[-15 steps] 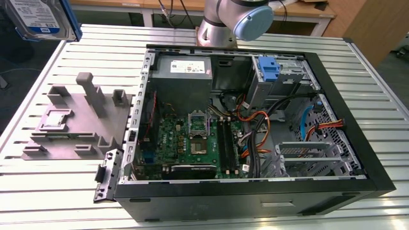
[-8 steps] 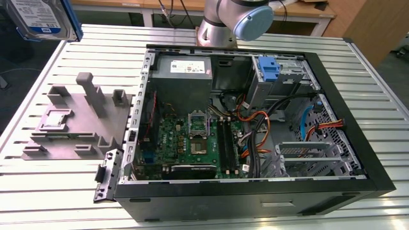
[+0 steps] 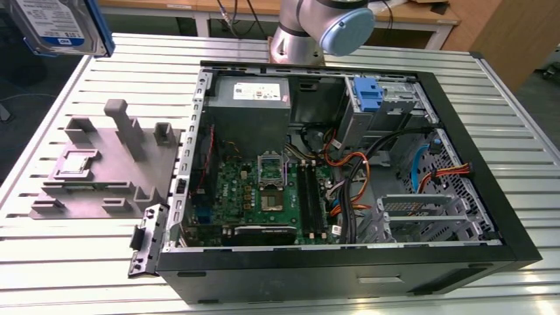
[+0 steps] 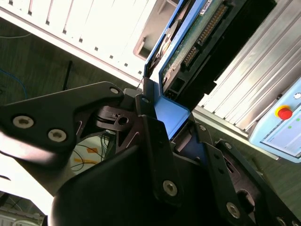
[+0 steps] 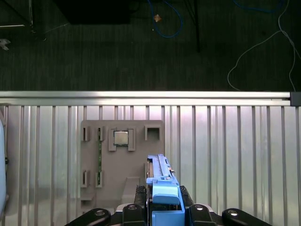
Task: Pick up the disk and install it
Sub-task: 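Pick up the disk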
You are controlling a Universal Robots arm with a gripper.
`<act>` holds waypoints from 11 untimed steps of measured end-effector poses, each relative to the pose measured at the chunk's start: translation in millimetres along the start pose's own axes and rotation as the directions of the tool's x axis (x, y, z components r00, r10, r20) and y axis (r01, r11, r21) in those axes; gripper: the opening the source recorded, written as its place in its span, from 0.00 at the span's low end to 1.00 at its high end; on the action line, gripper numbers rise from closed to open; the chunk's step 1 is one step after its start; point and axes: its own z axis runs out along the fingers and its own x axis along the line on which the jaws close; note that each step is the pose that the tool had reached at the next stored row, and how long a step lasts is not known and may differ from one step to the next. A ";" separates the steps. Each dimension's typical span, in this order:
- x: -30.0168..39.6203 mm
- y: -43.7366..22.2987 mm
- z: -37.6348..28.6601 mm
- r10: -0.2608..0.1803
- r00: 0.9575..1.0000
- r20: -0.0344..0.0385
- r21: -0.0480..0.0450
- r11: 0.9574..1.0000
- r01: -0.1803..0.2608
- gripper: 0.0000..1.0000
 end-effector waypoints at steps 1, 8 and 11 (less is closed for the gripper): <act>0.0 -0.2 0.0 0.000 1.000 0.000 0.000 1.000 0.000 0.37; 0.0 -2.2 -0.1 0.000 1.000 0.000 0.000 1.000 0.000 0.37; 0.0 -3.9 -0.1 0.000 1.000 0.000 0.000 1.000 0.000 0.37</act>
